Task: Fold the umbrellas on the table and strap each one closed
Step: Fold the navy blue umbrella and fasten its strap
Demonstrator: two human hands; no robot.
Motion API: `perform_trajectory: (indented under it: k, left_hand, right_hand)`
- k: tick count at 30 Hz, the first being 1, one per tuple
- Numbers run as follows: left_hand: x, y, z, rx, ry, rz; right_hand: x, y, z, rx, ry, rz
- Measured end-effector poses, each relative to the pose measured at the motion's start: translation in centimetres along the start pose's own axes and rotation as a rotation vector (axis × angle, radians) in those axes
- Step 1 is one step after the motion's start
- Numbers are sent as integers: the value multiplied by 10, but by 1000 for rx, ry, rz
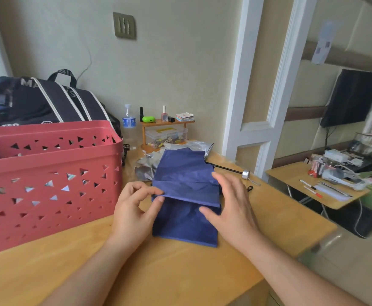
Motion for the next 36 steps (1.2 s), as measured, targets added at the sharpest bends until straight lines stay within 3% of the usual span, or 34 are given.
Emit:
perform_trajectory:
  k: [3,7,12,23,28,33,36]
  left_hand:
    - [1,6,-7,-153,-171,-105]
    - [5,17,-27,-366,-355,-282]
    - [11,8,-46,-428,-491,-308]
    - [14,-4,-52,-442,-561,-291]
    - [15,-1,-56,-404,-593,-301]
    - [18,-4,-55,-359,-627,-235]
    - [15,-8,-53,-336,-647,-153]
  right_hand:
    - [-4,-21,9,75,73,198]
    - [11,-17,-8,93,-79,283]
    - [27,4,-25,82,-249,192]
    - [24,10,-37,150,-426,116]
    - [-31,-15,-49,-48,-354,-61]
    - [-25,-15,-123,240,-772,-132]
    - [-7,14,-129,325,-888,-169]
Point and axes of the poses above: each hand's wrist, its own x-axis away from the middle knuckle, its own z-axis out of the back of the hand, y = z × x, the point moved 10 cm from there along -x, towards the middle knuckle, and after that the axes turned 8 degrees about -y, right-handed, at the moved point
